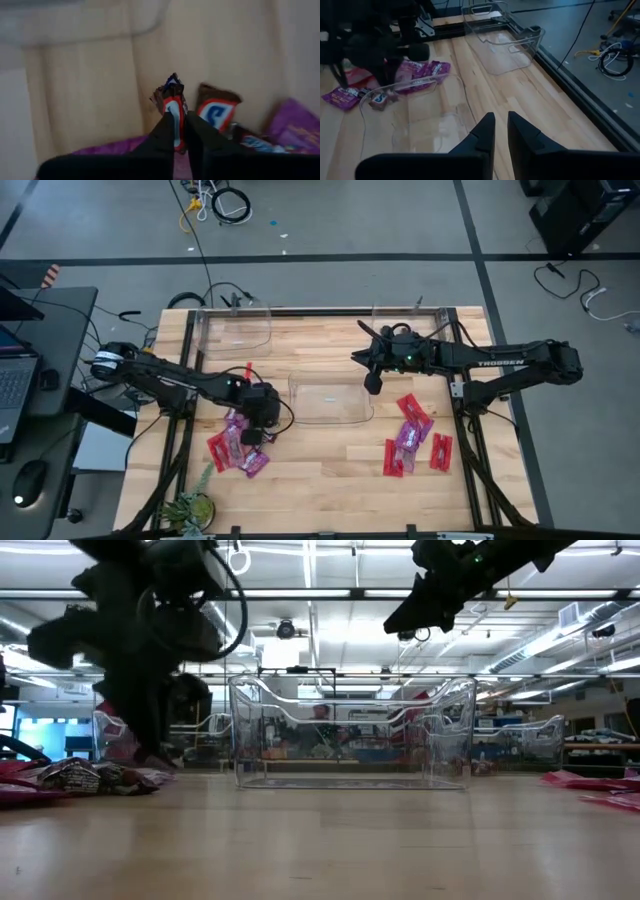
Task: Sort candy
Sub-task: Put the brown chocolate bar into the top right transparent bin
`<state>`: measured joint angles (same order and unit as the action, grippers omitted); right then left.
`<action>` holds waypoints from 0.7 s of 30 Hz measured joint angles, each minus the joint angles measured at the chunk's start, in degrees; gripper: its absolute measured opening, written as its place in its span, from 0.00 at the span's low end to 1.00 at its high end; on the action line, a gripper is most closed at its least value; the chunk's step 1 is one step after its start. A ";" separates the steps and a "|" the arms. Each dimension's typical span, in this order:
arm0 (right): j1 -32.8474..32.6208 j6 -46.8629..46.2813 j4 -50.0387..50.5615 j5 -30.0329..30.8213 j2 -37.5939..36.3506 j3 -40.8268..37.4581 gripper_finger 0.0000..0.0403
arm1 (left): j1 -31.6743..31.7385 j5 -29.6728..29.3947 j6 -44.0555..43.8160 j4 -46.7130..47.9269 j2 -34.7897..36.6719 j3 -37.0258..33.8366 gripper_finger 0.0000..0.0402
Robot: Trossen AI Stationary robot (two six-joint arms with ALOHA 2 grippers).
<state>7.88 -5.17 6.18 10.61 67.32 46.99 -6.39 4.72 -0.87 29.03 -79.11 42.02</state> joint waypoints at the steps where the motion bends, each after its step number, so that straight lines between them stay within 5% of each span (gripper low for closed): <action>1: 0.00 0.33 0.38 0.03 -0.03 0.36 0.10 | 0.00 0.46 0.56 0.63 0.00 0.95 0.04; 13: -0.37 4.07 3.50 0.34 -1.39 5.15 0.10 | 1.48 -1.62 2.34 11.73 2.80 15.75 0.03; 21: -0.37 6.88 7.04 4.82 -2.72 5.50 0.11 | 10.18 0.92 3.01 3.29 4.26 17.10 0.03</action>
<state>7.51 1.71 13.23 15.44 64.60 52.49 3.79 5.64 2.14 32.32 -74.85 59.13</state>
